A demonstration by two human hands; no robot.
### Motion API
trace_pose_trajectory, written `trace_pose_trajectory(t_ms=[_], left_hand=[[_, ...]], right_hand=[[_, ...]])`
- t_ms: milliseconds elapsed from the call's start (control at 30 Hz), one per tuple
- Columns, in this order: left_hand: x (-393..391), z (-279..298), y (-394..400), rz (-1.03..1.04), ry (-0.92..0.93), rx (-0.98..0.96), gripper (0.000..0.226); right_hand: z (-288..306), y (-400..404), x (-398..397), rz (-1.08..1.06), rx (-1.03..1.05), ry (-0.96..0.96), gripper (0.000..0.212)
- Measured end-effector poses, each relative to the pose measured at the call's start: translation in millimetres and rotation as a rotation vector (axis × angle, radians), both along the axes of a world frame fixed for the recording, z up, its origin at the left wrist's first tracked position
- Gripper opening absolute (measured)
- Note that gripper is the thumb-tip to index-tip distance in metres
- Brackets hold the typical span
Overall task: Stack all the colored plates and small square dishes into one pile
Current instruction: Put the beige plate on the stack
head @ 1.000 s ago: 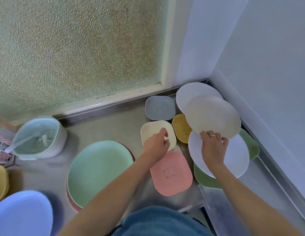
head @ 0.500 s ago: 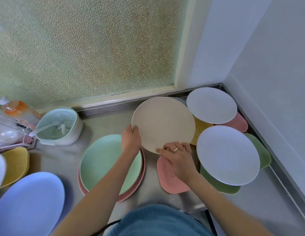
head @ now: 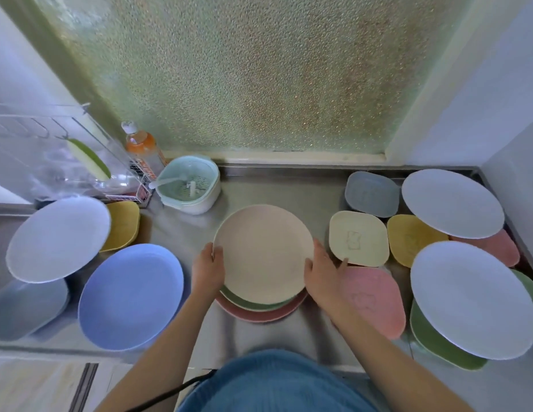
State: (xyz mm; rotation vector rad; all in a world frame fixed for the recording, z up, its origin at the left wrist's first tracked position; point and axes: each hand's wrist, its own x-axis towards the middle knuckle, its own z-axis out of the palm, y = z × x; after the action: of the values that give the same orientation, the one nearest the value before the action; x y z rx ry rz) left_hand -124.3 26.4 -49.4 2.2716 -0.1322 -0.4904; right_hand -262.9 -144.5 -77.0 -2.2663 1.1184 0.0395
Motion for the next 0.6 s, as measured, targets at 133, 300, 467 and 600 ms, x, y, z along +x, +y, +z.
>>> trace_pose_trajectory(t_ms=[133, 300, 467, 600], left_hand=[[6, -1, 11, -0.139, -0.04, 0.185, 0.02], [11, -8, 24, -0.276, -0.05, 0.414, 0.034], [16, -12, 25, -0.288, -0.042, 0.368, 0.041], [16, -11, 24, -0.316, -0.053, 0.37, 0.034]], right_hand=[[3, 14, 6, 0.01, -0.117, 0.09, 0.055], [4, 21, 4, 0.057, -0.146, 0.127, 0.056], [-4, 19, 1, 0.108, -0.162, 0.212, 0.055], [-6, 21, 3, 0.068, -0.107, 0.2, 0.055]])
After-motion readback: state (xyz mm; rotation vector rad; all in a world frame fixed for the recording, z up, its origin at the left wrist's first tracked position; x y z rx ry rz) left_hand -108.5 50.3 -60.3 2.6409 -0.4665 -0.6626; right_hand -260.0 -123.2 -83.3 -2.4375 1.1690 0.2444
